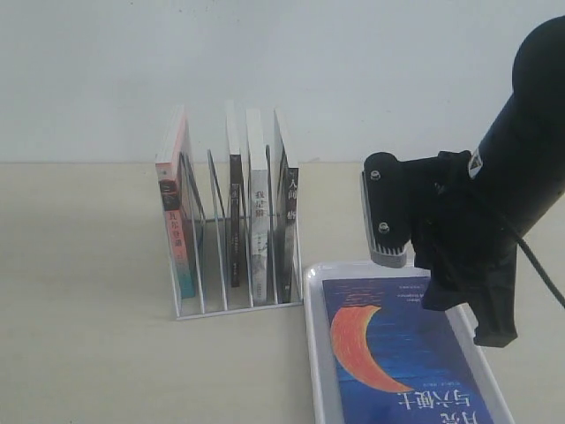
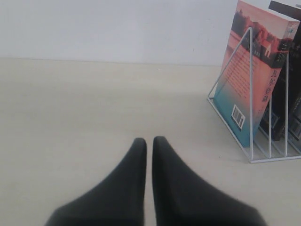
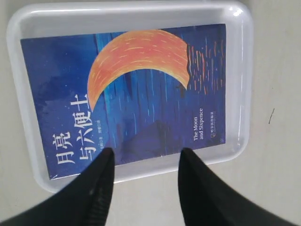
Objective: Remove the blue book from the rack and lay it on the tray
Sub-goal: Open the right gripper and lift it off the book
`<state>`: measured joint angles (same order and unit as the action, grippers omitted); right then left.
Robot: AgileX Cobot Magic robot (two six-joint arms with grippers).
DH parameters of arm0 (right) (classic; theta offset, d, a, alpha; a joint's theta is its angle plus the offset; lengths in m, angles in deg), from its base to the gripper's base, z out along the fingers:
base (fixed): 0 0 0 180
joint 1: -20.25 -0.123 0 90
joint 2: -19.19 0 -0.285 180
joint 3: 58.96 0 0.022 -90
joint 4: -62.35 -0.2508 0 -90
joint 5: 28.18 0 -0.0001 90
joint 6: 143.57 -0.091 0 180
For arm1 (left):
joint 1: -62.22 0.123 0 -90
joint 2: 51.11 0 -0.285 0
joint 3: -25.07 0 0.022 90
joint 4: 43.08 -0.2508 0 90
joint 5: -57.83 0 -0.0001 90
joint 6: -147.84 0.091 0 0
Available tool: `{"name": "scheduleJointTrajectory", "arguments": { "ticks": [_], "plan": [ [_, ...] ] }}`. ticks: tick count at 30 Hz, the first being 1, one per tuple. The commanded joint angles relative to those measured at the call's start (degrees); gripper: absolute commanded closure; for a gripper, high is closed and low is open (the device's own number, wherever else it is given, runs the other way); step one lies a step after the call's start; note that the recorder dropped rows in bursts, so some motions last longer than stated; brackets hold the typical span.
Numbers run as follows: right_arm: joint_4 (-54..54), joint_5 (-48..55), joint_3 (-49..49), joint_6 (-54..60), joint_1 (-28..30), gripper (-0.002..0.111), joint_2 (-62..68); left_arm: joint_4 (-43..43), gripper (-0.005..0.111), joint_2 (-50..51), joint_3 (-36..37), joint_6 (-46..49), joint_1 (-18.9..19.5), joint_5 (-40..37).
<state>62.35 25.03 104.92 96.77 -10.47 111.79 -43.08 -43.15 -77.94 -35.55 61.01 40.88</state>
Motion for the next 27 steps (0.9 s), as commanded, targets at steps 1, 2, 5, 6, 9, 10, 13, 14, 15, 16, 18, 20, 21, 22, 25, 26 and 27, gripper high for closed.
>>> {"name": "scheduleJointTrajectory", "arguments": {
  "ticks": [1, 2, 5, 6, 9, 10, 13, 14, 15, 16, 18, 20, 21, 22, 25, 26, 27],
  "plan": [
    [0.0, 0.0, 0.0, -0.4, 0.5, 0.066, -0.1, 0.6, 0.103, -0.2, 0.2, 0.1, 0.0, 0.1],
    [0.0, -0.1, 0.0, -0.4, 0.5, 0.066, -0.1, 0.6, 0.103, -0.2, 0.2, 0.1, 0.0, 0.1],
    [0.0, -0.1, 0.0, -0.4, 0.5, 0.066, -0.1, 0.6, 0.103, -0.2, 0.2, 0.1, 0.0, 0.1],
    [0.0, -0.1, 0.0, -0.4, 0.5, 0.066, -0.1, 0.6, 0.103, -0.2, 0.2, 0.1, 0.0, 0.1],
    [0.0, 0.0, 0.0, -1.3, 0.5, 0.066, -0.1, 0.6, 0.103, -0.2, 0.2, 0.1, 0.0, 0.1],
    [0.0, 0.1, 0.0, -2.3, 0.5, 0.066, -0.1, 0.6, 0.103, -0.2, 0.2, 0.1, 0.0, 0.1],
    [0.0, 0.6, 0.7, -6.6, 0.2, 0.066, -1.0, 0.6, 0.103, -0.2, 0.2, 0.1, 0.0, 0.1],
    [0.0, 1.5, 1.7, -7.4, -0.3, 0.066, -1.9, 0.6, 0.103, -0.2, 0.2, 0.1, 0.0, 0.1],
    [0.0, 2.3, 2.5, -8.1, -0.6, 0.066, -2.7, 0.6, 0.103, -0.2, 0.2, 0.1, 0.0, 0.1],
    [0.0, 3.5, 3.5, -8.9, -0.9, 0.066, -3.6, 0.6, 0.103, -0.2, 0.2, 0.1, 0.0, 0.1],
    [0.0, 5.7, 6.1, -10.9, -1.2, 0.066, -6.1, 0.6, 0.103, -0.2, 0.2, 0.1, 0.0, 0.1],
    [-1.0, 7.0, 8.7, -12.6, -1.2, 0.066, -8.8, 0.6, 0.103, -0.2, 0.2, 0.1, 0.0, 0.1],
    [-1.0, 7.5, 9.9, -13.7, -1.2, 0.066, -10.2, 0.6, 0.103, -0.2, 0.2, 0.1, 0.0, 0.1],
    [-1.0, 7.8, 10.6, -14.8, -1.2, 0.066, -11.3, 0.6, 0.103, -0.2, 0.2, 0.1, 0.0, 0.1],
    [-1.0, 7.9, 11.9, -18.6, -1.2, 0.066, -15.1, 0.6, 0.103, -0.2, 0.2, 0.1, 0.0, 0.1],
    [-1.0, 8.1, 12.2, -19.7, -1.2, 0.066, -16.7, 0.6, 0.103, -0.2, 0.2, 0.1, 0.0, 0.1],
    [-1.0, 8.1, 12.2, -20.7, -1.2, 0.066, -17.7, 0.6, 0.103, -0.2, 0.2, 0.1, 0.0, 0.1]
  ]
}}
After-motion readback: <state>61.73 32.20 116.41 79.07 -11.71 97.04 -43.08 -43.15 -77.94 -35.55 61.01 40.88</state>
